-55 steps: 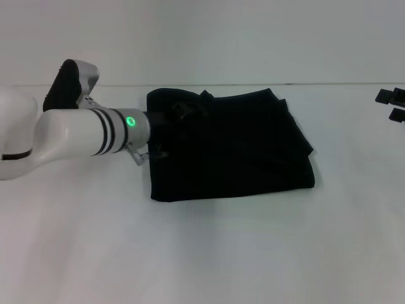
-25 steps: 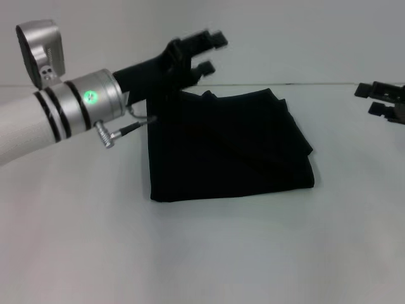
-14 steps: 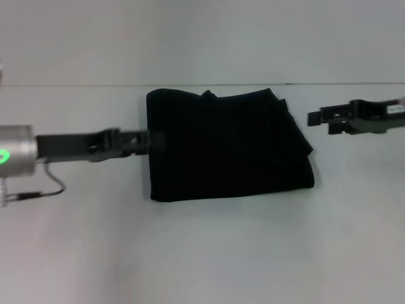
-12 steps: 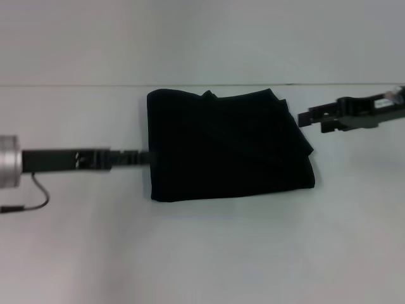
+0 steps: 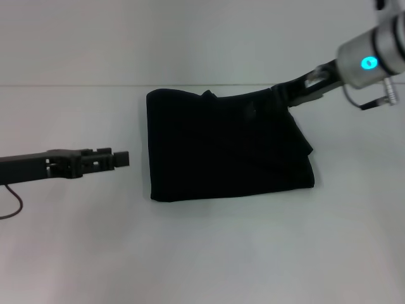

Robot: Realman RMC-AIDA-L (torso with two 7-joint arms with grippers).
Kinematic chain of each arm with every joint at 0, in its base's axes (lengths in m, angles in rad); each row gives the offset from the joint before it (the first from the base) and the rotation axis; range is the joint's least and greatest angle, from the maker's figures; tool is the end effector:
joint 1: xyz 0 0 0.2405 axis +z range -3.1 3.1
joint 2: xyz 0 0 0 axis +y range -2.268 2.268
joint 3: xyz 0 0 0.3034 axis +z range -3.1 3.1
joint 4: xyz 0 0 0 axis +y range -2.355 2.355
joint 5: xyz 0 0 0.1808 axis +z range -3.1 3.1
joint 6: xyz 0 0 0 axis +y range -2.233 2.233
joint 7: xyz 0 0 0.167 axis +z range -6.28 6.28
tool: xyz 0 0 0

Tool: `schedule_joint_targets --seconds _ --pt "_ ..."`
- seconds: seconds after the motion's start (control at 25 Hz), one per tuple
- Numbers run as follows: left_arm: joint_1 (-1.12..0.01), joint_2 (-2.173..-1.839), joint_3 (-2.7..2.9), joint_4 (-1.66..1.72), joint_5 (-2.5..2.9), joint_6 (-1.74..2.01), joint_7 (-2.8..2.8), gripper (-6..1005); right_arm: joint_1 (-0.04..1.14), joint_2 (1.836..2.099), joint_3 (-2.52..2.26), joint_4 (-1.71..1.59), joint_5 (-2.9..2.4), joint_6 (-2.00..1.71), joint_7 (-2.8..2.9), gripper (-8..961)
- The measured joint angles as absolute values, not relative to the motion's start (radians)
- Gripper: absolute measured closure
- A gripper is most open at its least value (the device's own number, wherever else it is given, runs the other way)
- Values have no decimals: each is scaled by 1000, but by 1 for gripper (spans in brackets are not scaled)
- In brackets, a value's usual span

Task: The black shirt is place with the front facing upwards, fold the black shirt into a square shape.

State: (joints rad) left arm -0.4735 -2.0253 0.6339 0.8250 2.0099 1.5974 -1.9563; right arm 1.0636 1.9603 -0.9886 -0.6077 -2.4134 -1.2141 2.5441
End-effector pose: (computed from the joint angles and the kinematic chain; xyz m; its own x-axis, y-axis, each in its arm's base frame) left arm -0.2931 0.3412 0.0104 0.4898 0.6744 0.5525 0.8108 -0.5853 -0.0043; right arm 0.1629 0.4809 -0.0344 0.5927 -0.7847 -0.1817 -0.7917 -0.5261 -0.3105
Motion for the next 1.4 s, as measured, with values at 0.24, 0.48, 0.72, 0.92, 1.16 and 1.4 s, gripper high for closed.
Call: schedule_joint_targets --seconds 0.24,0.48,0.72,0.92,1.16,1.4 --pt "-474 -2028 528 801 2007 1628 -1958 295 1093 2024 -1176 -610 -2505 -1030 2482 156" --pt "-481 -2031 502 771 1985 1627 -1959 295 1112 2092 -1238 -593 -2629 -936 2477 155" --pt "-487 -2033 501 755 1961 1616 -1959 295 1119 2099 -1308 -571 -2604 -871 2484 155" --pt "-488 -2034 500 746 1954 1603 -1960 295 1124 2102 -1348 -539 -2544 -823 2468 154" --pt "-501 -2033 499 715 1928 1587 -1960 296 1139 2109 -1458 -474 -2512 -762 2466 153" --pt "-512 -2033 498 696 1902 1574 -1960 296 1140 2107 -1471 -445 -2537 -737 2477 153"
